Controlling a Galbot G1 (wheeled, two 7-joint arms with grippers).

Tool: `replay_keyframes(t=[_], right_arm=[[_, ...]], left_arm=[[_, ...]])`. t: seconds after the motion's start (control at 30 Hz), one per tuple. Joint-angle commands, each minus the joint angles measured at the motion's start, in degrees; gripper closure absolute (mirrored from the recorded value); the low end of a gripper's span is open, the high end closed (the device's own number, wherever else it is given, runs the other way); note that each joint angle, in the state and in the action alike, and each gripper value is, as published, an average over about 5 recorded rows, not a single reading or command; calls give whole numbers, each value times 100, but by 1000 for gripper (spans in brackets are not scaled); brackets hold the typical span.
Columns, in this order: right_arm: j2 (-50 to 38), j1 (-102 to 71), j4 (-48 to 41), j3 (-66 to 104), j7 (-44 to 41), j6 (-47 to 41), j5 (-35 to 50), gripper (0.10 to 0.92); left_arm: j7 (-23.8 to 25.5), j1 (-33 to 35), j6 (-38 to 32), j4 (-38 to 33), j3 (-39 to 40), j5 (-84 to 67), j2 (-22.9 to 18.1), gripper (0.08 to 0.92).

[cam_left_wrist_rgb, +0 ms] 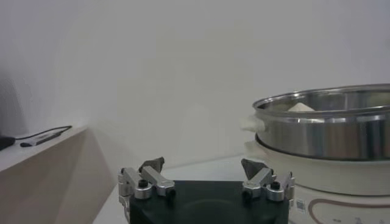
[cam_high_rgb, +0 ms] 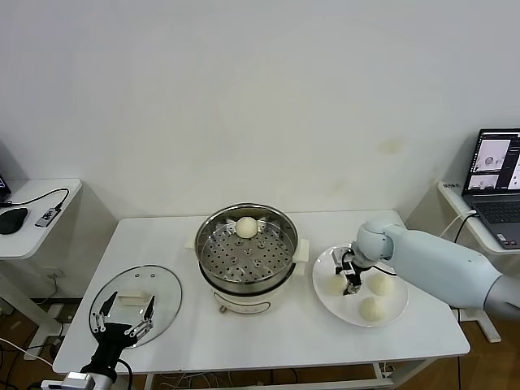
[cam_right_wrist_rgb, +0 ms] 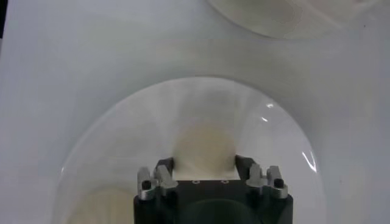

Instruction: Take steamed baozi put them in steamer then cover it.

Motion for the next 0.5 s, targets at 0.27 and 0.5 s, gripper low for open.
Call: replay_keyframes(t=[0.27,0.5], right_arm=[[-416,2031,592,-636,-262,-222,1265,448],[-53,3580,725,-1465,-256,-360,1967,443]], left_arm=[[2,-11,6,-14,0,-20,48,177],[7,-75,9,13,69,-46,149,177]])
